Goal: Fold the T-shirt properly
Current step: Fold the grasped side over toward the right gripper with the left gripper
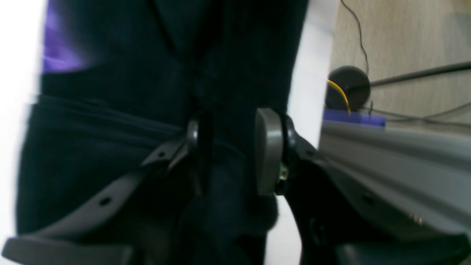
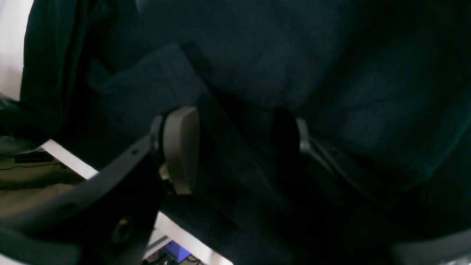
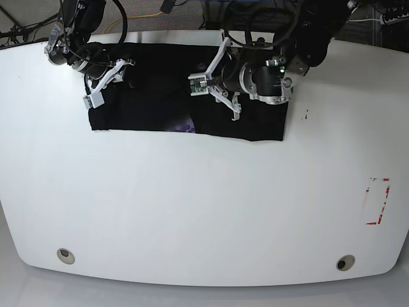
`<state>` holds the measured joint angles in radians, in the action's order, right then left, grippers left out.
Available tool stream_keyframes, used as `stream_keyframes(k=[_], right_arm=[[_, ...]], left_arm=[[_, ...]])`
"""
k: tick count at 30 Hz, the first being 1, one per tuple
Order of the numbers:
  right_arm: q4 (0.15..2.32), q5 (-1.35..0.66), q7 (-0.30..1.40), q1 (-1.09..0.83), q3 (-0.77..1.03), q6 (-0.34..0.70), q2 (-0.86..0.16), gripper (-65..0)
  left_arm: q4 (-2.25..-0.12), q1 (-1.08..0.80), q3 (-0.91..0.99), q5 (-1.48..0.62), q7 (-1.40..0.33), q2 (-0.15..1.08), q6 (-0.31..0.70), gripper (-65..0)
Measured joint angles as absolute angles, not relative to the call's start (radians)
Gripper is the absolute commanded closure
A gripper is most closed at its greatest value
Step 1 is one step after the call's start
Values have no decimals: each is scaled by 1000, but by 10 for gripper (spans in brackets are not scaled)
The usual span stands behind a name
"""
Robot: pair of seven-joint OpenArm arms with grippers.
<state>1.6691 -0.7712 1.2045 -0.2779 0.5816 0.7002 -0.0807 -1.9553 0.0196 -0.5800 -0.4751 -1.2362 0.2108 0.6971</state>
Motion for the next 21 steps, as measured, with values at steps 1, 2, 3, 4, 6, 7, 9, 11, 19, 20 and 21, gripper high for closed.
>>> stream_keyframes(k=[1,2,3,4,6,7,9,11,19,20,21], right_arm=[[1669,-771,1205,-276,582,700,-80,-314],[1669,-771,1205,-276,582,701,-81,-314],[1669,-770,1208,-276,582,700,-80,-314],[1669,-769,1209,-273,582,701,-80,-314],[1669,-766,1208,-273,582,701,-80,-314],[1669,-766,1205,-273,582,701,-80,-314],[1669,-766,1198,-274,582,701,-80,-314],[1668,-766,1196,-274,582,701,-80,-314],[1668,-763,1192,-274,582,701,-78,-314],[1668,-763,1192,-274,582,701,-78,-314],[1668,-763,1191,-274,582,701,-78,-314]], left_arm=[[-1961,19,-534,-480,-1231,206,697,-128],[-1961,15,-505,-476,-1231,206,697,-124],[-1960,4,-448,-479,-1232,196,700,-122],[-1962,-10,-380,-450,-1229,186,696,-122],[-1961,-37,-303,-431,-1233,177,697,-122],[-1961,-54,-264,-410,-1233,171,696,-122],[-1960,-78,-226,-373,-1248,167,697,-122],[-1957,-80,-233,-361,-1247,163,696,-122],[-1954,-113,-394,-214,-1240,212,697,-122],[-1954,-113,-418,-199,-1240,218,697,-122],[-1954,-113,-452,-192,-1240,227,697,-122]])
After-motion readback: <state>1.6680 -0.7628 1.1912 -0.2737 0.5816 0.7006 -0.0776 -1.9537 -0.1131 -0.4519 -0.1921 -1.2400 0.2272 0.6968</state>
